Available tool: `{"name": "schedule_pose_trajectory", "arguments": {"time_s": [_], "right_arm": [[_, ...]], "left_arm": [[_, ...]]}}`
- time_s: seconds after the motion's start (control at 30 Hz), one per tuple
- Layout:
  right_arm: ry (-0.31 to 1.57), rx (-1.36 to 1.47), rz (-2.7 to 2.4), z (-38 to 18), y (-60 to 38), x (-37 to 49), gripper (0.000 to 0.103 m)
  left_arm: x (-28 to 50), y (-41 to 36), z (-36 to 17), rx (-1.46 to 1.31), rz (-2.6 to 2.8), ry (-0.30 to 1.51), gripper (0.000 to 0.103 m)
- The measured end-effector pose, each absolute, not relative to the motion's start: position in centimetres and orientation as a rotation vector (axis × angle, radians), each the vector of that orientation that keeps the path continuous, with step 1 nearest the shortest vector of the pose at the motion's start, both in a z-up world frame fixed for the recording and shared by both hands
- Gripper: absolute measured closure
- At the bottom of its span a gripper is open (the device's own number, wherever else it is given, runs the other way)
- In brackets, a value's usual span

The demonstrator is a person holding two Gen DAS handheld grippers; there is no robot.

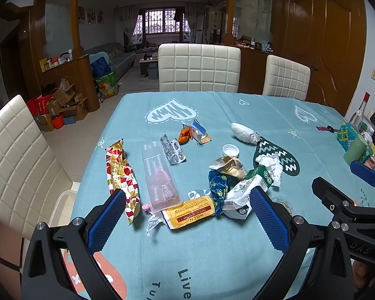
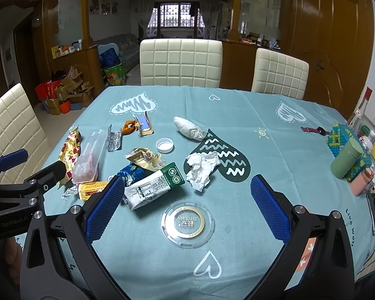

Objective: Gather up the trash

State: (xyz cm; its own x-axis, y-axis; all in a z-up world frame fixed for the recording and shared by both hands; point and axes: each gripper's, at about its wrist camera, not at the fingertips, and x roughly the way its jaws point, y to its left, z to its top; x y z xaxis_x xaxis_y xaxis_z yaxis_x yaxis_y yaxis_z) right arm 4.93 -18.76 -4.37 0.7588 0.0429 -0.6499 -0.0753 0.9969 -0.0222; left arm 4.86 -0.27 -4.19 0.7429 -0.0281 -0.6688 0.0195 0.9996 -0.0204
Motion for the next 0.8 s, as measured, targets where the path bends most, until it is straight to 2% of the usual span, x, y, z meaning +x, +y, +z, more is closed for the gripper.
{"name": "schedule_pose_trajectory", "arguments": {"time_s": [0.37, 0.8], "right_arm": [[0.721, -0.046, 0.045, -5.4, -18.9, 4.8, 0.003], [1.006, -0.097, 0.041, -15.9, -19.2, 8.3, 0.003]], "left_arm": [[4.6, 0.3, -5.0, -0.018, -0.013, 0.758, 0.006], [7.7, 3.2, -13.3, -0.070, 0.073, 0.991, 0.006]]}}
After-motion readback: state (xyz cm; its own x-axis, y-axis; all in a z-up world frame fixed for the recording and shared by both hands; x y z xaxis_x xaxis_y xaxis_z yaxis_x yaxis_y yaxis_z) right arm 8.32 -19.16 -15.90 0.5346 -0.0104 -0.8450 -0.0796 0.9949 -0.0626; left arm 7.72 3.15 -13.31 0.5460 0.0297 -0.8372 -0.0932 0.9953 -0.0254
